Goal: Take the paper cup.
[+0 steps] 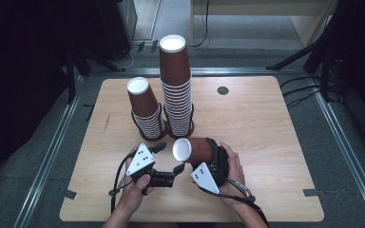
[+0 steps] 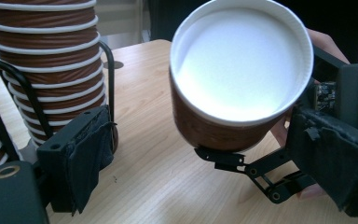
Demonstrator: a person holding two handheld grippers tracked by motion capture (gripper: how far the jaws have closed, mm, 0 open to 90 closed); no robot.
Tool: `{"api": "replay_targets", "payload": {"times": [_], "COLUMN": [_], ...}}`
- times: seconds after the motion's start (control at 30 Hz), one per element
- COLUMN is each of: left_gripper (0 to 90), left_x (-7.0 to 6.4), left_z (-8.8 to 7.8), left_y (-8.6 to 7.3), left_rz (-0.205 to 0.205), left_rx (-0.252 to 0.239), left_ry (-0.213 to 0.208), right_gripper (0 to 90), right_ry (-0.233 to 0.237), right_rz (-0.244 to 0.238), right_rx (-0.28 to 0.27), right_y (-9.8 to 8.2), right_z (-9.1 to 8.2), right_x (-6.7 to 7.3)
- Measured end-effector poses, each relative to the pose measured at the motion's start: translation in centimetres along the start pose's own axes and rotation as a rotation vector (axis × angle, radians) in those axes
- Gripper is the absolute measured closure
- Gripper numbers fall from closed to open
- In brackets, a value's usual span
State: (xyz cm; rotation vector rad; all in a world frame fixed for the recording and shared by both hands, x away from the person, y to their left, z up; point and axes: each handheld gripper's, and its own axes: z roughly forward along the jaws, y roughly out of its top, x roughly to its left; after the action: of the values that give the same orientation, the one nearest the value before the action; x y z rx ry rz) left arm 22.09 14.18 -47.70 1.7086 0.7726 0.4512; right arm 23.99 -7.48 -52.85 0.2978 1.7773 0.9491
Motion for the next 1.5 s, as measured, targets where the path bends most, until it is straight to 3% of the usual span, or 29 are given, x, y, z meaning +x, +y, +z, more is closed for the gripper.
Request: {"api": "replay_targets", "payload": {"times": [0.53, 0.83, 1.2, 1.27, 1.5], "left_gripper": [7.7, 7.7, 8.5, 12.9, 15.6], "left_x": [-0.1, -0.5, -0.6, -0.6, -0.5], "left_z": [0.0, 0.1, 0.3, 0.3, 0.4], "left_y": [0.2, 0.3, 0.4, 0.4, 0.4], "left_rz": [-0.037, -0.032, -0.048, -0.053, -0.061], "left_rx": [-0.005, 0.004, 0.021, 0.021, 0.038], "left_ry": [-0.047, -0.073, -0.061, -0.057, -0.062], "right_gripper": [10.9, 10.7, 10.5, 10.4, 10.2], "right_ry": [0.003, 0.014, -0.005, -0.003, -0.008], "right_rz": [-0.136, -0.181, -0.229, -0.231, -0.243], "right_rx": [-0.047, -0.063, -0.08, -0.081, -0.086], "right_y": [0.4, 0.8, 1.0, 1.0, 1.0], "right_z": [0.0, -0.1, -0.3, -0.3, -0.3], "right_x": [1.0, 1.5, 1.7, 1.8, 1.7]}}
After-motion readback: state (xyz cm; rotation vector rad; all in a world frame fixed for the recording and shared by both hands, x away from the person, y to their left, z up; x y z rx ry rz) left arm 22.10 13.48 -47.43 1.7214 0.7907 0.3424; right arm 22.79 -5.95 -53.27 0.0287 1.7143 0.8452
